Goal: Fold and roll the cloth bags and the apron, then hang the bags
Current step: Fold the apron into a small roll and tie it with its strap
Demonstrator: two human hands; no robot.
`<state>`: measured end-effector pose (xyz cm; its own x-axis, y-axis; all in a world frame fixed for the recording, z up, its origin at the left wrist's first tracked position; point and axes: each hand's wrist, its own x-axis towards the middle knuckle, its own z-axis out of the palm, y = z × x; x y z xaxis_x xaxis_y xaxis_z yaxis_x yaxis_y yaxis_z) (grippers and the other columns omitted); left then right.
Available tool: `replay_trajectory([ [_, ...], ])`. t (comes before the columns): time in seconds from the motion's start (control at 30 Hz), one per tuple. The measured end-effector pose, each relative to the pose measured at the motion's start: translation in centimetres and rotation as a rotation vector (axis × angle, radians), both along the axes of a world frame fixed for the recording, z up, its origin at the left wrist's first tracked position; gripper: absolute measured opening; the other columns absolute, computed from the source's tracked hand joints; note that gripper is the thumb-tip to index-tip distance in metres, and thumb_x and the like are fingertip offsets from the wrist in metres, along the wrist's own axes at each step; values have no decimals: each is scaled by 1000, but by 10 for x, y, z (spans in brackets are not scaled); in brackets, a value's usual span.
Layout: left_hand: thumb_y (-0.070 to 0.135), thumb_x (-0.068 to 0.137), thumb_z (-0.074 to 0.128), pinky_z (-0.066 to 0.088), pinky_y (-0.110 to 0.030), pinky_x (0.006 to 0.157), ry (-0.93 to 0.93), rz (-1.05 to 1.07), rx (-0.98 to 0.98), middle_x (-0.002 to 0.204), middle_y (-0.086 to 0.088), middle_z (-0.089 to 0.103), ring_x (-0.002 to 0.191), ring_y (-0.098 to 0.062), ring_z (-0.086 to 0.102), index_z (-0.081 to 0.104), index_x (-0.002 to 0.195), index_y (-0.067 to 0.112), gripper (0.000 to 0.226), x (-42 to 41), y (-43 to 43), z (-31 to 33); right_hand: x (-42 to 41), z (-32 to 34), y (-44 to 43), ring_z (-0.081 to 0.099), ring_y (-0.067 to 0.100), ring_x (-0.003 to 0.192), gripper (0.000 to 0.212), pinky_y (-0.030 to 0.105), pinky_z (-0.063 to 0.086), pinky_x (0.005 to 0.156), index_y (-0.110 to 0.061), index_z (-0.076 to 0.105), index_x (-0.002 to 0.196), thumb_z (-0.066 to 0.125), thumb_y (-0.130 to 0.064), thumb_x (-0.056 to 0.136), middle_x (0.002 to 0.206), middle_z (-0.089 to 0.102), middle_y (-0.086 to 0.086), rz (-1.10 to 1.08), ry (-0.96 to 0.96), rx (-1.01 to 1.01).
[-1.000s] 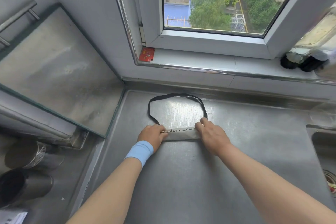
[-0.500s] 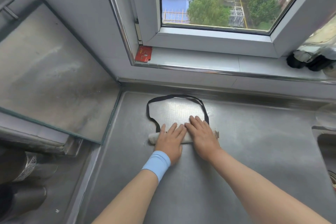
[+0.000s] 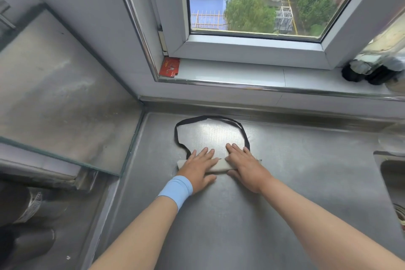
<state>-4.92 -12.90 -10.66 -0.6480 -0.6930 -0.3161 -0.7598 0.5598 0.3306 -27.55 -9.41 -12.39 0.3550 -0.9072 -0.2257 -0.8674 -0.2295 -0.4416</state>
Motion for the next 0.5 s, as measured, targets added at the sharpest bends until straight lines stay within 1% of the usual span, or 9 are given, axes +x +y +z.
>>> replay_trajectory([
  [0.07, 44, 93, 52, 3, -42, 120, -81, 0, -60, 161, 7, 11, 149, -16, 2, 32, 147, 28, 60, -3, 0, 4, 3, 7, -3, 16, 20, 150, 28, 46, 18, 119, -15, 51, 124, 47, -33, 102, 162, 22, 1, 16, 41, -22],
  [0.1, 40, 92, 54, 9, -42, 119, -106, 5, -90, 160, 6, 15, 148, -17, 7, 36, 145, 27, 57, -5, 0, 8, 5, 11, -4, 27, 23, 145, 25, 44, 25, 114, -13, 53, 120, 45, -30, 103, 156, 34, 3, 35, 71, -64],
  [0.17, 23, 90, 55, 24, -36, 112, -132, 3, -135, 151, 2, 34, 141, -22, 25, 48, 135, 23, 46, -10, 4, 19, 10, 23, -5, 50, 24, 121, 21, 37, 35, 100, -12, 54, 112, 41, -26, 103, 130, 57, 4, 81, 161, -148],
  [0.2, 12, 88, 52, 32, -35, 104, -146, 12, -146, 140, 0, 45, 131, -23, 37, 53, 128, 20, 40, -14, 5, 26, 11, 31, -4, 57, 25, 106, 19, 35, 37, 93, -13, 54, 106, 38, -25, 103, 115, 63, 3, 92, 200, -172],
  [0.23, 5, 87, 49, 39, -34, 94, -149, 51, -124, 126, -2, 53, 120, -25, 46, 56, 119, 20, 36, -16, 6, 33, 12, 37, -4, 60, 27, 95, 19, 34, 38, 88, -15, 53, 102, 37, -25, 102, 104, 65, 3, 94, 222, -184],
  [0.27, 2, 86, 46, 43, -35, 85, -143, 107, -78, 113, -3, 58, 108, -26, 53, 56, 110, 20, 32, -17, 6, 42, 11, 45, -4, 61, 29, 88, 19, 34, 39, 82, -16, 53, 100, 38, -27, 102, 98, 67, 2, 80, 228, -182],
  [0.33, 4, 87, 46, 45, -34, 74, -139, 181, -14, 100, -3, 60, 92, -27, 59, 55, 99, 21, 22, -17, 7, 62, 10, 67, -2, 63, 28, 86, 20, 33, 39, 71, -20, 56, 105, 43, -34, 101, 97, 68, -2, 18, 188, -135],
  [0.4, 7, 88, 47, 45, -33, 69, -154, 190, 22, 94, -2, 61, 86, -28, 60, 51, 90, 23, 16, -15, 1, 73, 11, 86, -9, 62, 25, 85, 19, 32, 43, 69, -24, 58, 107, 52, -38, 96, 94, 68, -3, 14, 167, -17],
  [0.5, 15, 90, 49, 50, -35, 73, -108, 237, 91, 94, 1, 63, 86, -26, 61, 54, 94, 27, 14, -11, 1, 100, 10, 126, -21, 55, 23, 75, 10, 31, 40, 62, -26, 58, 87, 61, -35, 90, 79, 59, -2, 60, 168, 164],
])
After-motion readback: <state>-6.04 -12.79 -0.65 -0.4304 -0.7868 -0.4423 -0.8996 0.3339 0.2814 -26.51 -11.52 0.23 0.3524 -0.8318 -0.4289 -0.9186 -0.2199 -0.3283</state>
